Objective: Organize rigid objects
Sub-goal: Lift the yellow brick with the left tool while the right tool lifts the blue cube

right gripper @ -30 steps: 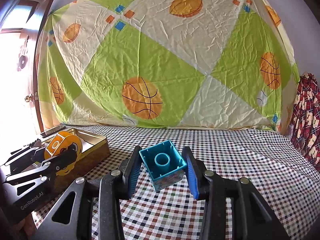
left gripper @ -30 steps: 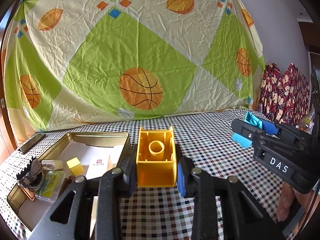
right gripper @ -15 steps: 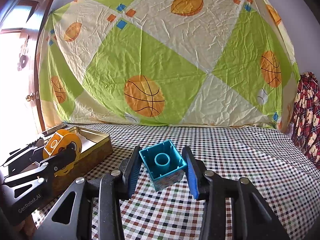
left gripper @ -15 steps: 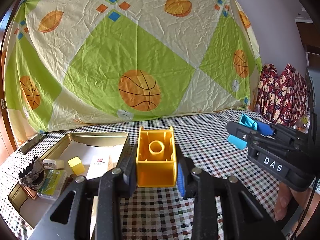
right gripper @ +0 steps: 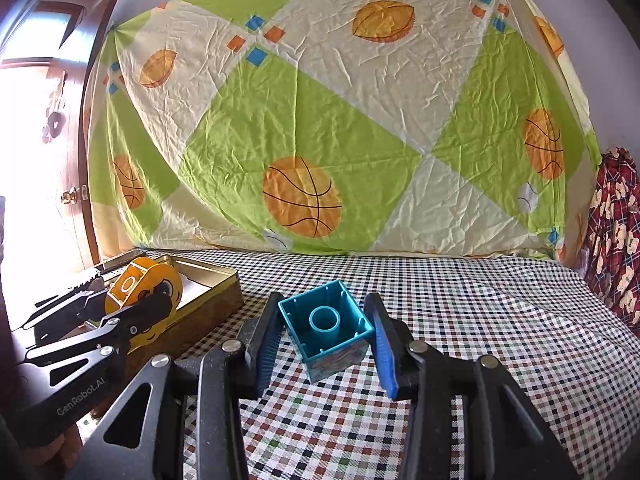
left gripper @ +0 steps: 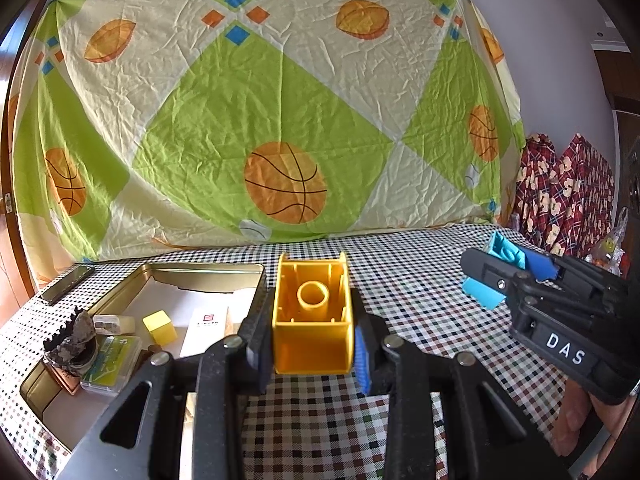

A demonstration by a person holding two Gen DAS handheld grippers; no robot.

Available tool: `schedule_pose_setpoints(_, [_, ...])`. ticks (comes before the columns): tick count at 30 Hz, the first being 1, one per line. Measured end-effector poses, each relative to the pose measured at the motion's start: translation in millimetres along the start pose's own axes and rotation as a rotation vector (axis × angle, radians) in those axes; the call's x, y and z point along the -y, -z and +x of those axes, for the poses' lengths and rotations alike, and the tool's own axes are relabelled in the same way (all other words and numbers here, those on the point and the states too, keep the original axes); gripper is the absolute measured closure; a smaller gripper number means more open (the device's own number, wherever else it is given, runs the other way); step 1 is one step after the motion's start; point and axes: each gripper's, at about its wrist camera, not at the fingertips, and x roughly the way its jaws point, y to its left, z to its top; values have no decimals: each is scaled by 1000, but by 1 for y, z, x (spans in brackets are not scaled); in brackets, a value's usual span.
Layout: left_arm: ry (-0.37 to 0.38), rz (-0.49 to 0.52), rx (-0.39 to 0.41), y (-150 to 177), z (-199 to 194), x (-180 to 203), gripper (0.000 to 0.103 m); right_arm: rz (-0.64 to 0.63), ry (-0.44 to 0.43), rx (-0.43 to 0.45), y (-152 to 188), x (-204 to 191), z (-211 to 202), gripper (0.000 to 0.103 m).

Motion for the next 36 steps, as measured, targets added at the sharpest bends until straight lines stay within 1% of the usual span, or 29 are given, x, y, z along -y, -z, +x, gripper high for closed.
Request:
schedule_pose_setpoints(17, [-22, -9, 24, 3, -14, -12, 72, -12, -28, 32, 1, -23, -11, 59])
schedule_pose_setpoints(36, [-51, -44, 31, 5, -21, -34, 72, -27, -76, 35, 3, -48, -8, 59])
